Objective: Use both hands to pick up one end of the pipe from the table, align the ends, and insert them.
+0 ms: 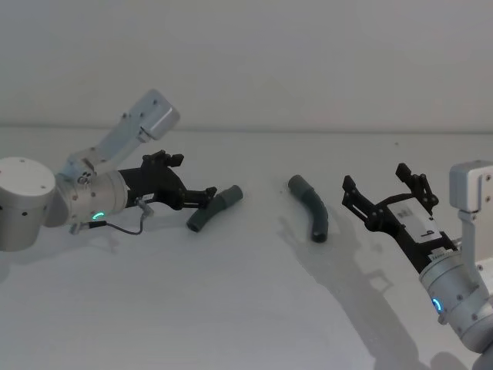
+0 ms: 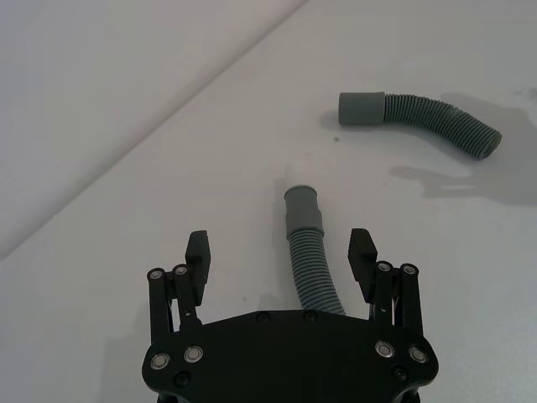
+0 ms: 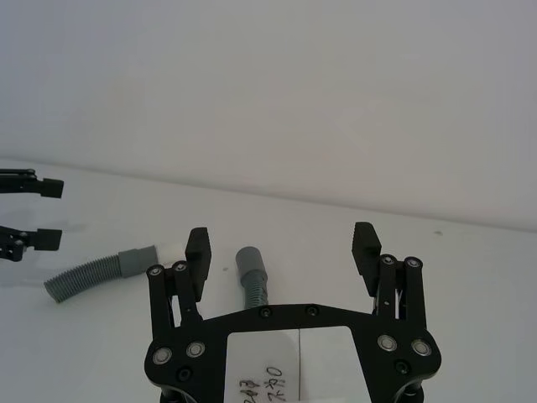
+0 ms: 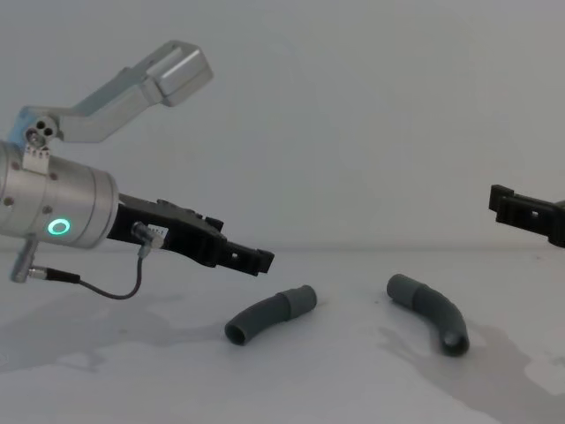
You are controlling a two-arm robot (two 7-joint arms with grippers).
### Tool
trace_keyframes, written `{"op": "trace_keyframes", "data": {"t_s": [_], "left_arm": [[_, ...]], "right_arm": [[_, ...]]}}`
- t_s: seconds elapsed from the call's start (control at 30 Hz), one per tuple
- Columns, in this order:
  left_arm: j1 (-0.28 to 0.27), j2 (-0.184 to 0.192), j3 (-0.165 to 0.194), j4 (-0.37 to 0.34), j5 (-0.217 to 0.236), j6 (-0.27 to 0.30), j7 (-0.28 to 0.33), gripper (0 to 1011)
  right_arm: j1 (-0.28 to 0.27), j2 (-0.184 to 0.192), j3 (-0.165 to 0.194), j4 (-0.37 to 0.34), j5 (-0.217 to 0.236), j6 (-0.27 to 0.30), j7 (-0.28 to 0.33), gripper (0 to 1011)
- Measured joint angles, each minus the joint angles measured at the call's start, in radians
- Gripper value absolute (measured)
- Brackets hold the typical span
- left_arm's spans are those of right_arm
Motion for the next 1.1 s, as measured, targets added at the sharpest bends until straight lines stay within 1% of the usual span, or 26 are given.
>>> {"op": "trace_keyframes", "data": {"t_s": [0.57, 1.1], "left_arm": [[-0.069, -0.055, 0.039, 0.103, 0.004, 0.036, -0.041, 1001], [-0.112, -0.088, 0.074, 0.158, 0.026, 0.074, -0.061, 1001]], "right_arm": [[0.0, 0.0, 0.0, 0.0, 0.0, 0.0, 0.0, 1001], [0.0, 0.0, 0.0, 0.0, 0.0, 0.0, 0.0, 1001]]}}
